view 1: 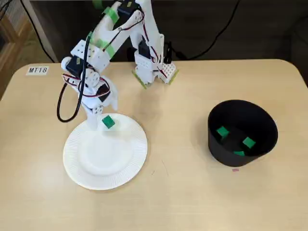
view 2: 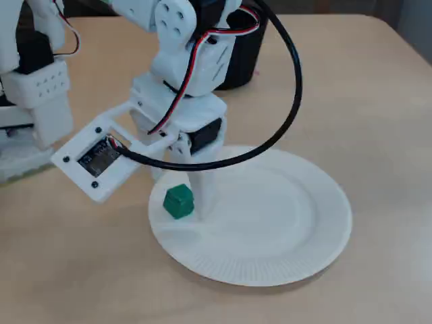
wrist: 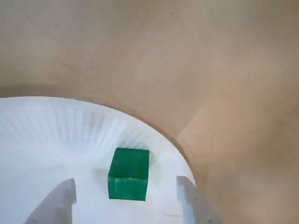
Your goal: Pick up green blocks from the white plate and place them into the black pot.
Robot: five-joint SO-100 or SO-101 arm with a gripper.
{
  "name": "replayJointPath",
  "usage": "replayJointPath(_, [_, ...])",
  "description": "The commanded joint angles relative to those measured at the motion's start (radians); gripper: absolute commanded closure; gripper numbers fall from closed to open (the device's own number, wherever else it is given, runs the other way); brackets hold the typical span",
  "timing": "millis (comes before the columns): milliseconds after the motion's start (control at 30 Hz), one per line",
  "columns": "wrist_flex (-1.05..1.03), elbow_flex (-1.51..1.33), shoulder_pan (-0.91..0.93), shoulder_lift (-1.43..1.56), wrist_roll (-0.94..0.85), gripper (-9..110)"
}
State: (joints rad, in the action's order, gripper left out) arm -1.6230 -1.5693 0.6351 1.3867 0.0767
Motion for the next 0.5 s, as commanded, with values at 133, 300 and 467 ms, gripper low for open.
replayJointPath(133, [0.084, 0.002, -0.015, -0.031, -0.003, 75])
replayJointPath(300, [0.129, -0.014, -0.014, -0.046, -0.005, 76])
replayJointPath(467, [0.207, -0.035, -0.015, -0.057, 0.020, 98])
